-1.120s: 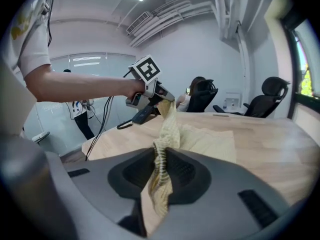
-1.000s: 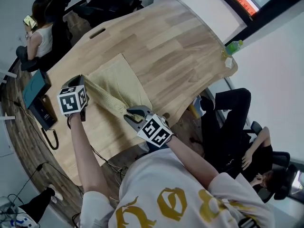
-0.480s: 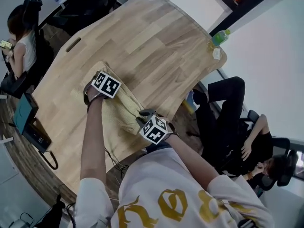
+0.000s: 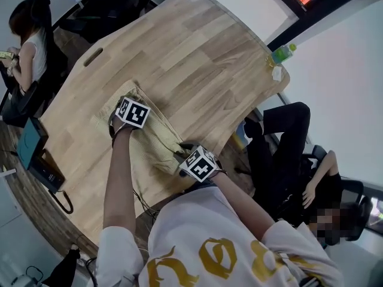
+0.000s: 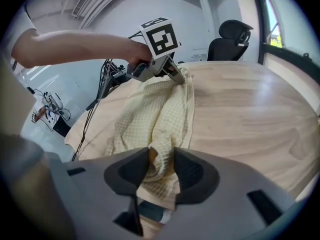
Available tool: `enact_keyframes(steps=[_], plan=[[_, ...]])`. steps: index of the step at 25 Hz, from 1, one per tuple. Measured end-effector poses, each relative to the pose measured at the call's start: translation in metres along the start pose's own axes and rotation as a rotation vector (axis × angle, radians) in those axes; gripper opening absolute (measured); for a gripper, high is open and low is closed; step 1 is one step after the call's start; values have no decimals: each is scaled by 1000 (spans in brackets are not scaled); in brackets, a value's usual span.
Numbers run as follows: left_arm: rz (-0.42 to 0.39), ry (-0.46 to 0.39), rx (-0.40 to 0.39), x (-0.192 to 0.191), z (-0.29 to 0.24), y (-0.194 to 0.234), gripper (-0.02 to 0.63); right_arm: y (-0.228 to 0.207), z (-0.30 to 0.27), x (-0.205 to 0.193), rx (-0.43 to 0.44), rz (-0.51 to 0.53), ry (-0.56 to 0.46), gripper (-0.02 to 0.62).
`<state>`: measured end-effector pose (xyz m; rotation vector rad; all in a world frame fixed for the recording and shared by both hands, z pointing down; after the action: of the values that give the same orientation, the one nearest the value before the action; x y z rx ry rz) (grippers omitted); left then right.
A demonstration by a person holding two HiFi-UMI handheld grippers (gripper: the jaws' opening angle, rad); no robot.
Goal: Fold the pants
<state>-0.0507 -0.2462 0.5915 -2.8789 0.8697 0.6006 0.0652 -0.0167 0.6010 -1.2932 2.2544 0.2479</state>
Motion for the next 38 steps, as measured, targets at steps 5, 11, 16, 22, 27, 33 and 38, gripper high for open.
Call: enact_keyframes(steps=[5,11,16,22,27,33,38], plan=[[105,-97,-10,-1,18,9,208,-6,6,5,28,-44,-17,160],[203,-190,-18,-3,43,16,232,-21,11,8,-17,-84,-34,178],[217,-218,18,-7,67,17,230,-39,21,10,-74,-138,-105,178],[176,-204,50,-30,76,5,232,-44,24,3,-106,-169,-102,178],[191,-220,61,-48,88,-9,231,-49,35,5,-97,-200,-146,176],[190,-232,93,-67,112,-29,232,-42,55,21,-101,-187,-242,176],[247,-329,102,-87,135,-48,232,-24,66,25,-99,-149,-278,178]])
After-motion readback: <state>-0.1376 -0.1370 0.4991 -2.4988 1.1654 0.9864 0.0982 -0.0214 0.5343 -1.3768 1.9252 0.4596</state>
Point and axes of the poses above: the fingertips, and each gripper's own axes: z backward along the fingers, y to its left, x out of its top, the point moved 7 cm from there along z, backward along the fingers, and after that the axes turned 13 degrees about -x, right-handed, at the moved point
